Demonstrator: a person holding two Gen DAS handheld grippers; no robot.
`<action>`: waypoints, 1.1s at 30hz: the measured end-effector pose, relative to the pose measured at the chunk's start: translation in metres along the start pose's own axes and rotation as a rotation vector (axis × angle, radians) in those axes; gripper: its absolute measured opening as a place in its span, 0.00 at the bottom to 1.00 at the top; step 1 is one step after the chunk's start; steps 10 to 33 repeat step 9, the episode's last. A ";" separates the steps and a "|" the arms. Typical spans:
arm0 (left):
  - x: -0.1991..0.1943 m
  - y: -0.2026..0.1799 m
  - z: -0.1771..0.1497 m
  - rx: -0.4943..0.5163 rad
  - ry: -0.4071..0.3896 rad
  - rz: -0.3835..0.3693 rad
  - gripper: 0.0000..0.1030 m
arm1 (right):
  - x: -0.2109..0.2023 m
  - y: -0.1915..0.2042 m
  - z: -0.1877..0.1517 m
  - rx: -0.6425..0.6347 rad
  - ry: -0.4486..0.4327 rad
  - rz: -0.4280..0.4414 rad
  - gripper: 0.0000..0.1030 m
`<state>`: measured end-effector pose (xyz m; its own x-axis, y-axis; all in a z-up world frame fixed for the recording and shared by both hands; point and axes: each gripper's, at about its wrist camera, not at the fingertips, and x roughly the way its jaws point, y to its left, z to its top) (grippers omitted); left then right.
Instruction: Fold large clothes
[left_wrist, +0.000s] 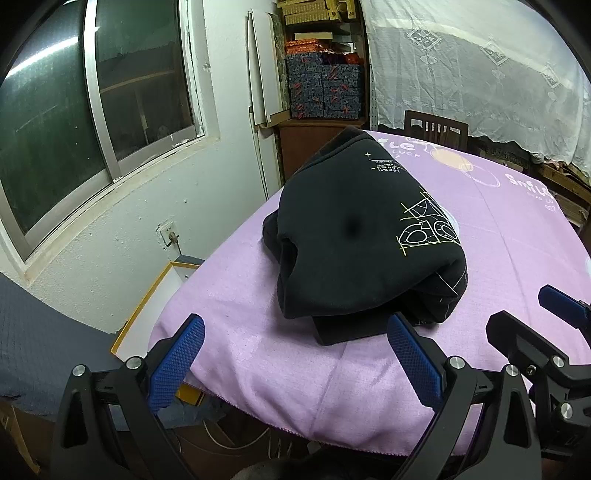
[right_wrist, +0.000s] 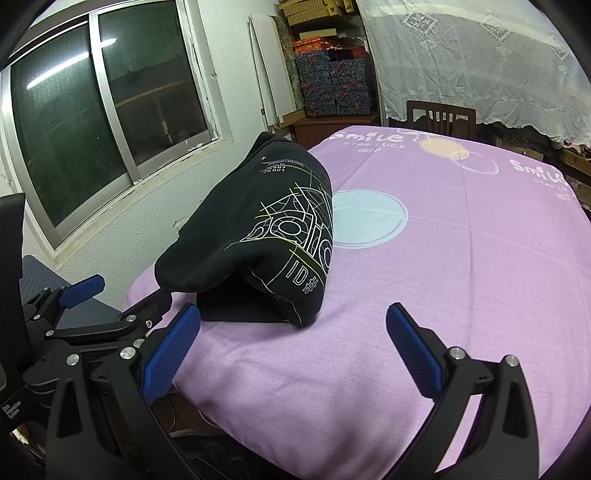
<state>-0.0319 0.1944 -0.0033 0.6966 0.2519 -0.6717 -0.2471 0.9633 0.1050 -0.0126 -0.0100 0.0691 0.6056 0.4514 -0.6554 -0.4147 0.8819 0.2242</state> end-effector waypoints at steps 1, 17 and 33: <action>0.000 0.000 0.000 0.001 0.000 0.000 0.96 | 0.000 0.000 0.000 0.001 0.001 -0.001 0.95; -0.004 -0.002 -0.001 0.012 -0.017 0.001 0.96 | -0.002 -0.004 0.002 0.024 -0.016 -0.004 0.95; -0.004 -0.002 -0.001 0.012 -0.017 0.001 0.96 | -0.002 -0.004 0.002 0.024 -0.016 -0.004 0.95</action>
